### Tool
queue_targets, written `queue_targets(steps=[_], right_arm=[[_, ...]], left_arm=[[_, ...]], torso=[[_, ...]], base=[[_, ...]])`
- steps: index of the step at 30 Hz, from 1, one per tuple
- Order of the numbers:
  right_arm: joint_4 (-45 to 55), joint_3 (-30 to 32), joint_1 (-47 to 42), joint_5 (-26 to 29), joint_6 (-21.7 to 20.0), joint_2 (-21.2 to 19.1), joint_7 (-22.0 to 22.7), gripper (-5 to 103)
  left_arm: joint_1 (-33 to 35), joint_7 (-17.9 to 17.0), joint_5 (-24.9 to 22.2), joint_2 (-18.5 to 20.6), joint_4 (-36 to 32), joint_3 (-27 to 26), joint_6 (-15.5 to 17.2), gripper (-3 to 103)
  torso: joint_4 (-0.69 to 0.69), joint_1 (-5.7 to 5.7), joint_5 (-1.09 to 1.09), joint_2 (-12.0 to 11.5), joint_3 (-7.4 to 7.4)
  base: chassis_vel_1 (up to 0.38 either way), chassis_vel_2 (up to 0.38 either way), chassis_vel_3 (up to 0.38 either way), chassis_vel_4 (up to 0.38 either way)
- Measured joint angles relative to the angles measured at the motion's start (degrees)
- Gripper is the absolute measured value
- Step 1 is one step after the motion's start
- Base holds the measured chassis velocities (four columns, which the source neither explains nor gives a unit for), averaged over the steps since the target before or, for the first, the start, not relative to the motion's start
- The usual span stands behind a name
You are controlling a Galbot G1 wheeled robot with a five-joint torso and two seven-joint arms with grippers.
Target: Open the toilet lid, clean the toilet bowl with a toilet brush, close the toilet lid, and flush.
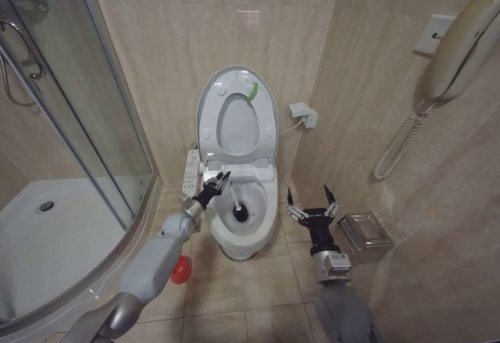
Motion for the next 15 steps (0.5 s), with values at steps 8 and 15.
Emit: queue_targets(steps=[8,15], right_arm=[[0.0,0.0,0.0,0.0,0.0,0.0,0.0,100],[0.0,0.0,0.0,0.0,0.0,0.0,0.0,100]], left_arm=[[-0.5,0.2,0.0,0.2,0.1,1.4,-0.2,20],[-0.8,0.6,0.5,0.1,0.5,1.7,-0.4,20]], torso=[[0.00,0.00,0.00,0.0,0.00],[0.00,0.00,0.00,0.0,0.00]], base=[[0.000,0.000,0.000,0.000],[0.000,0.000,0.000,0.000]])
